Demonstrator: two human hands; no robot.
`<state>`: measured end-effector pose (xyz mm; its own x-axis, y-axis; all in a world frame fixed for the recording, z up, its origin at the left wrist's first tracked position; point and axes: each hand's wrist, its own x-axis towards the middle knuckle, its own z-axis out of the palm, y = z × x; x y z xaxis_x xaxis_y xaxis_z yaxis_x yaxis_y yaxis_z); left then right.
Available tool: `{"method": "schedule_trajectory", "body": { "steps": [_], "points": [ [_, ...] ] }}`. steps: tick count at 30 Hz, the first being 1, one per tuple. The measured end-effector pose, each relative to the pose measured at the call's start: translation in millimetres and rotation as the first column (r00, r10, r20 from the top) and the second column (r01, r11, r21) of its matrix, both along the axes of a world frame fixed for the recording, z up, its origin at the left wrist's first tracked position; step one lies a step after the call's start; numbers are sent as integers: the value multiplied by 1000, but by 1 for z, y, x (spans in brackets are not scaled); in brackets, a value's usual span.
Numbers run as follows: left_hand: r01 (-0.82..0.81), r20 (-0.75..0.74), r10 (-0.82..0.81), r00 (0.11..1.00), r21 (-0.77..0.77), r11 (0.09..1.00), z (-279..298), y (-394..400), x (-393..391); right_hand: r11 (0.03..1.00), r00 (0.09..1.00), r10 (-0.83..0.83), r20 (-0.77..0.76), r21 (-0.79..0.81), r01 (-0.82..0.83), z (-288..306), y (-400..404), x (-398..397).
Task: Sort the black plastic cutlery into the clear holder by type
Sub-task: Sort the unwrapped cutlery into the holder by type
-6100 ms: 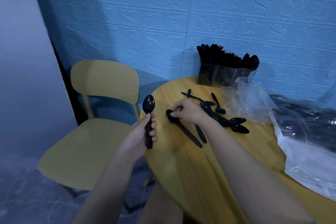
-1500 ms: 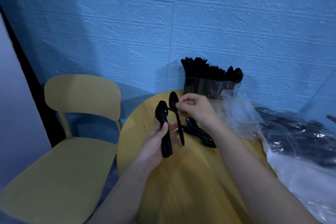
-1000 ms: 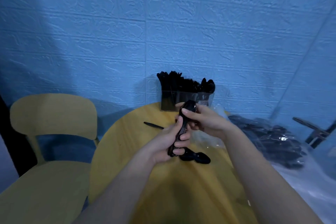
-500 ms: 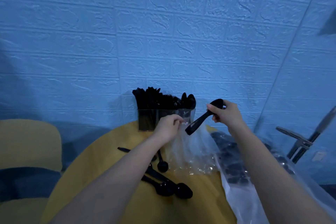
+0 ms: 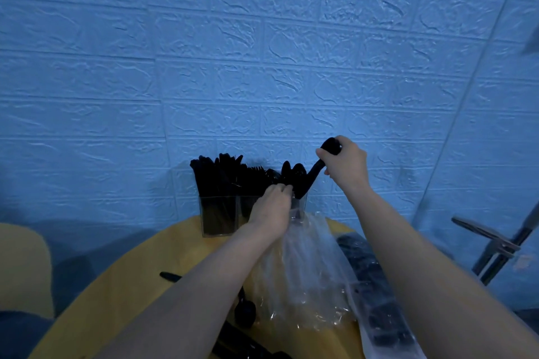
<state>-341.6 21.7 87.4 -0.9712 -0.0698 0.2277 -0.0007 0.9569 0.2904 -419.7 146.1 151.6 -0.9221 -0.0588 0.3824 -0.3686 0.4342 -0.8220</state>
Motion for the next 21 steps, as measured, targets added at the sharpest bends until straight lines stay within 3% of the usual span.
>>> {"method": "schedule_trajectory", "body": {
  "steps": [10,14,21],
  "points": [
    [-19,2,19,1000,149,989,5,-7,-12,996,997,-31,-72,-84,25,-4,-9,-9],
    [-18,-8,19,1000,144,989,6,-8,-13,995,994,0,-108,-95,-10,-10,-19,-5],
    [-31,-33,34,999,86,996,3,-8,-14,998,985,0,-172,57,10,-17,-26,-2]
  ]
}}
